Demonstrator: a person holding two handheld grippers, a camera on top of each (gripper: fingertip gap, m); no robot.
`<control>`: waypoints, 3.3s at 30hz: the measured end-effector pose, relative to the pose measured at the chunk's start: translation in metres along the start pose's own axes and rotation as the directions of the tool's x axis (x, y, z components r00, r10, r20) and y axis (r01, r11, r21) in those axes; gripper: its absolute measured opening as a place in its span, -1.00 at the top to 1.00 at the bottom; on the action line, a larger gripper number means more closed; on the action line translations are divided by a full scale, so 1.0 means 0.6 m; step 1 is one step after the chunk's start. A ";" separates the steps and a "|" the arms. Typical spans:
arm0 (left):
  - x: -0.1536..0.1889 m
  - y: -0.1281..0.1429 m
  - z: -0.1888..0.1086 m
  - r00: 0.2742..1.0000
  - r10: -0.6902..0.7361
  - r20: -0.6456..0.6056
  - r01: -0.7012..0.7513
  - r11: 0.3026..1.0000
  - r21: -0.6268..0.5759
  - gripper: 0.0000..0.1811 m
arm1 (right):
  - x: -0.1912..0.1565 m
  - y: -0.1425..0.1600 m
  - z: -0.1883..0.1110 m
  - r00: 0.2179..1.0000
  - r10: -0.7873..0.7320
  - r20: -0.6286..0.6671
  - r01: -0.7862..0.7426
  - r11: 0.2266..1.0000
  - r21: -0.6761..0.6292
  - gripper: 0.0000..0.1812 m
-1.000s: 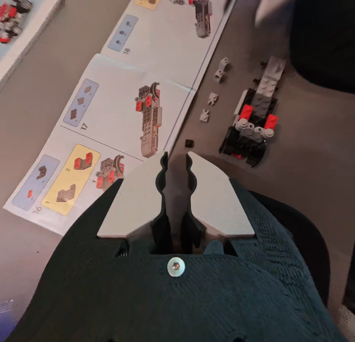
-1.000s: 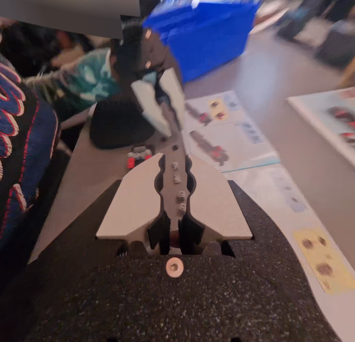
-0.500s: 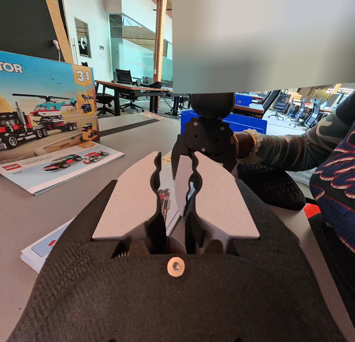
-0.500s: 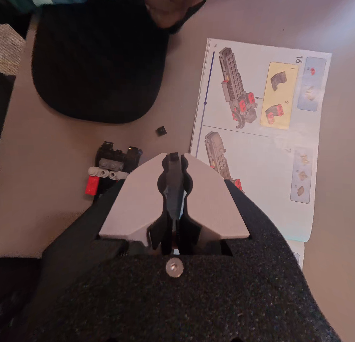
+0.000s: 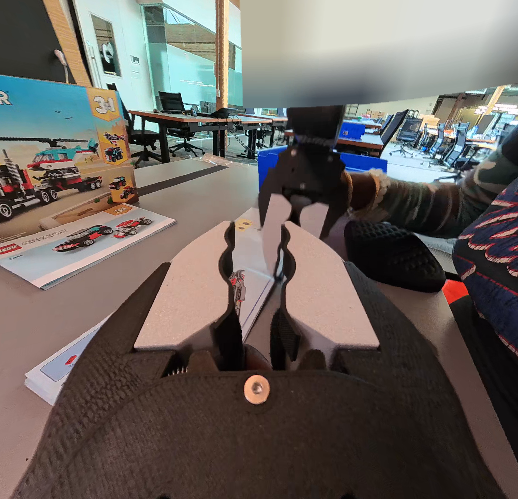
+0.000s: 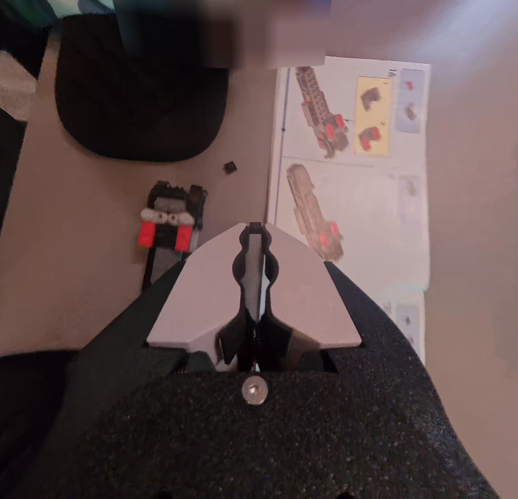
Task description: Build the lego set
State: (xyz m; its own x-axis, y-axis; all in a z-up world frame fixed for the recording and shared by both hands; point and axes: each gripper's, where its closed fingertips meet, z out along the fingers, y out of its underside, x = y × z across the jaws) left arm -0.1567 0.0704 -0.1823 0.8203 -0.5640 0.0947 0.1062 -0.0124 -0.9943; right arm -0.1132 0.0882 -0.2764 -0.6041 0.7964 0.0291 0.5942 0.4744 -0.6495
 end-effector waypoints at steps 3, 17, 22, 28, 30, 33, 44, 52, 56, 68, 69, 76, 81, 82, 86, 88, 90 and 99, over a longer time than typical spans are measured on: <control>0.007 0.012 0.009 0.999 0.023 -0.022 -0.024 0.998 -0.057 0.65 | 0.007 0.030 -0.063 0.994 0.084 -0.071 -0.081 0.996 0.039 0.91; 0.014 0.027 0.018 0.998 0.050 -0.048 -0.055 0.993 -0.107 0.65 | -0.025 0.103 -0.081 0.930 0.299 -0.212 -0.308 0.951 -0.010 0.91; 0.016 0.034 0.022 0.997 0.050 -0.059 -0.058 0.989 -0.137 0.65 | -0.027 0.107 -0.073 0.863 0.418 -0.283 -0.426 0.904 0.035 0.91; 0.017 0.036 0.022 0.997 0.047 -0.066 -0.056 0.988 -0.144 0.65 | -0.022 0.111 -0.075 0.805 0.497 -0.325 -0.502 0.862 0.074 0.91; 0.017 0.035 0.022 0.997 0.046 -0.065 -0.055 0.989 -0.138 0.65 | -0.025 0.110 -0.072 0.811 0.486 -0.325 -0.493 0.868 0.068 0.91; 0.017 0.034 0.021 0.997 0.048 -0.065 -0.057 0.989 -0.136 0.65 | -0.024 0.112 -0.069 0.811 0.484 -0.328 -0.494 0.867 0.057 0.91; 0.018 0.034 0.020 0.997 0.048 -0.064 -0.057 0.989 -0.134 0.65 | -0.019 0.117 -0.065 0.822 0.456 -0.340 -0.481 0.877 0.014 0.91; 0.019 0.034 0.020 0.997 0.050 -0.066 -0.058 0.989 -0.134 0.65 | -0.019 0.115 -0.065 0.843 0.398 -0.362 -0.443 0.895 -0.045 0.91; 0.020 0.033 0.019 0.996 0.051 -0.067 -0.060 0.989 -0.133 0.65 | -0.021 0.114 -0.063 0.846 0.403 -0.350 -0.448 0.892 -0.055 0.91; 0.022 0.032 0.019 0.996 0.054 -0.071 -0.063 0.990 -0.127 0.65 | -0.021 0.115 -0.064 0.845 0.392 -0.364 -0.450 0.889 -0.087 0.91; 0.022 0.032 0.019 0.996 0.054 -0.071 -0.063 0.990 -0.128 0.65 | -0.021 0.115 -0.064 0.845 0.392 -0.362 -0.450 0.889 -0.088 0.91; 0.023 0.032 0.019 0.996 0.055 -0.074 -0.065 0.990 -0.129 0.65 | -0.021 0.116 -0.064 0.867 0.368 -0.335 -0.429 0.895 -0.126 0.91; 0.024 0.032 0.019 0.996 0.057 -0.075 -0.066 0.990 -0.127 0.65 | -0.022 0.118 -0.064 0.900 0.313 -0.302 -0.381 0.904 -0.197 0.91; 0.024 0.032 0.019 0.996 0.057 -0.076 -0.066 0.990 -0.127 0.65 | -0.022 0.118 -0.064 0.907 0.298 -0.297 -0.368 0.905 -0.214 0.91; 0.024 0.031 0.019 0.995 0.055 -0.077 -0.065 0.990 -0.126 0.65 | -0.022 0.119 -0.063 0.916 0.291 -0.274 -0.362 0.896 -0.257 0.91; 0.024 0.031 0.019 0.996 0.052 -0.078 -0.062 0.990 -0.126 0.65 | -0.022 0.119 -0.063 0.918 0.293 -0.266 -0.366 0.885 -0.287 0.91; 0.024 0.031 0.019 0.996 0.049 -0.078 -0.058 0.991 -0.124 0.65 | -0.022 0.120 -0.063 0.919 0.297 -0.260 -0.373 0.868 -0.328 0.91; 0.014 0.017 0.011 0.998 0.024 -0.051 -0.027 0.998 -0.062 0.65 | -0.023 0.123 -0.063 0.920 0.279 -0.277 -0.385 0.776 -0.499 0.91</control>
State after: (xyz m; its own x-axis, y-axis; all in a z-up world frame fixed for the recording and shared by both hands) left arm -0.1450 0.0708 -0.1916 0.7929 -0.6056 0.0680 0.0487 -0.0482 -0.9976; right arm -0.0411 0.1262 -0.2960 -0.2429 0.9684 0.0560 0.9591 0.2484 -0.1360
